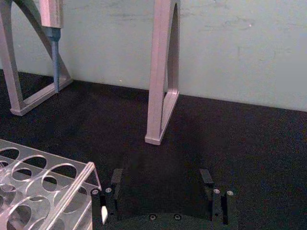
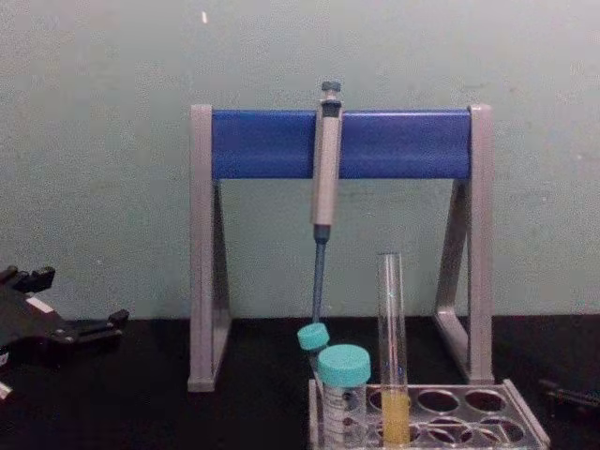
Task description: Pick up the test tube from the test tube rack, shake it, then place it back into the test tube rack.
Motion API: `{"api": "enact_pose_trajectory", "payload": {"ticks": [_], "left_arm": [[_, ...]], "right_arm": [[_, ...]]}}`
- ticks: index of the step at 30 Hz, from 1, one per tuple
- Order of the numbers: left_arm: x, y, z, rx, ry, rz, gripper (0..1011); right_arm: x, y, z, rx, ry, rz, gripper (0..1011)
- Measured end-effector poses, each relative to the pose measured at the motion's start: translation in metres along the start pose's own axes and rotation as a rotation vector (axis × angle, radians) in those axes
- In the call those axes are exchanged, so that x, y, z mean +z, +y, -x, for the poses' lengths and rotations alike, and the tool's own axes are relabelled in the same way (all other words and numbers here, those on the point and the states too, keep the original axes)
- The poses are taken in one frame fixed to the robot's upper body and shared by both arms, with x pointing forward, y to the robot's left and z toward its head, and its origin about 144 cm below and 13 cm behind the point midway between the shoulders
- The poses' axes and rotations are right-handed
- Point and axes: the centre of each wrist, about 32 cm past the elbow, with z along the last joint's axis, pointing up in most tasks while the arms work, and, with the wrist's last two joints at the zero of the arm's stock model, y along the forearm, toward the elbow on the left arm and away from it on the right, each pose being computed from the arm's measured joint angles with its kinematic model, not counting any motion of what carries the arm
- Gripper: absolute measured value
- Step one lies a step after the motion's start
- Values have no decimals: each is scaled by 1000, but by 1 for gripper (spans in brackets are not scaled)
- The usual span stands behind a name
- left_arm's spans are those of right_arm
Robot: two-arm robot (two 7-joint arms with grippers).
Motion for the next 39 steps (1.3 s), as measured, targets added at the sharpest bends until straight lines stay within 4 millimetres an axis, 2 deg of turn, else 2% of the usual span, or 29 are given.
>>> {"api": "enact_pose_trajectory", "payload": {"ticks": [39], "left_arm": [[0,0,0,0,0,0,1001]], "right_arm": [[0,0,0,0,0,0,1000]]}}
